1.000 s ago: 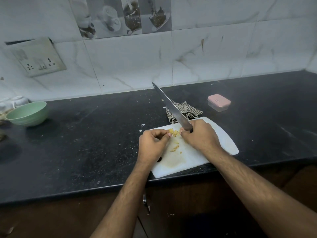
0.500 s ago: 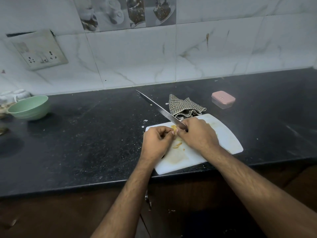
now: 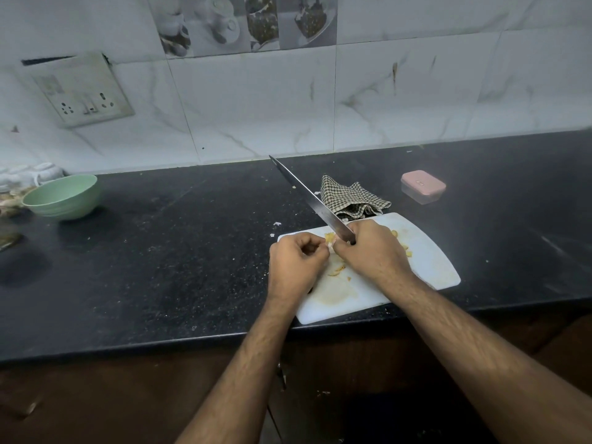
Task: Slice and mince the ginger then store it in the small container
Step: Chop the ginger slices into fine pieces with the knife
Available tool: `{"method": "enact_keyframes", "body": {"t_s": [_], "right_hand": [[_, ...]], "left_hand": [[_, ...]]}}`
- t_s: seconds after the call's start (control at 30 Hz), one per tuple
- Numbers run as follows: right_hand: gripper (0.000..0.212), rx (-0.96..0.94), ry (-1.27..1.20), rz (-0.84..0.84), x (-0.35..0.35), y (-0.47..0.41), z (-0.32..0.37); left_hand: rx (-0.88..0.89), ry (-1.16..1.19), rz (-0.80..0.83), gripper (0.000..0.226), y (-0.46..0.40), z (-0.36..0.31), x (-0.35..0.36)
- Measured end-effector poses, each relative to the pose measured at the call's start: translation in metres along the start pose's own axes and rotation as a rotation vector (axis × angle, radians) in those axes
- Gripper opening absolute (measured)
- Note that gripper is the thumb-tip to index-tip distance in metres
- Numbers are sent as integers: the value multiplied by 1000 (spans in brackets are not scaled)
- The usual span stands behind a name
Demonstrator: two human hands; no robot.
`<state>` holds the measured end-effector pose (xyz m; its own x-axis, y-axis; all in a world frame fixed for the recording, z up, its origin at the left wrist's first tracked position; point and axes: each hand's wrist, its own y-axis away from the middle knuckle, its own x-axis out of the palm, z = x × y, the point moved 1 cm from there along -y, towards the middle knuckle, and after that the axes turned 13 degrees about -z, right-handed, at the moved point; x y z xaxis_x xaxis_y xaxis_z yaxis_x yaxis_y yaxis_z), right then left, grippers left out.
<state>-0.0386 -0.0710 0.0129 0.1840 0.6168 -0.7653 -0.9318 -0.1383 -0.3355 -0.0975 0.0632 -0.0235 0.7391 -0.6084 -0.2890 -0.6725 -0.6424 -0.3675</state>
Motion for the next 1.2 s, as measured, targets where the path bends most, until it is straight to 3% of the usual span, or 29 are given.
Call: {"method": "enact_keyframes", "body": {"t_s": [0.17, 0.67, 0.87, 1.0, 1.2], "right_hand": [[17, -30, 62, -2, -5, -2, 4], [14, -57, 117, -85, -14, -15, -18], [19, -77, 150, -32, -14, -11, -23], [17, -110, 198, 2, -9, -11, -14], [14, -152, 320, -44, -4, -10, -3]], "left_hand": [[-107, 97, -59, 10, -4, 7, -2], [19, -118, 63, 13, -9, 14, 7], [90, -143, 107, 11, -5, 11, 9], [9, -2, 144, 26, -5, 11, 7], [12, -26, 242, 52, -10, 16, 9]]}}
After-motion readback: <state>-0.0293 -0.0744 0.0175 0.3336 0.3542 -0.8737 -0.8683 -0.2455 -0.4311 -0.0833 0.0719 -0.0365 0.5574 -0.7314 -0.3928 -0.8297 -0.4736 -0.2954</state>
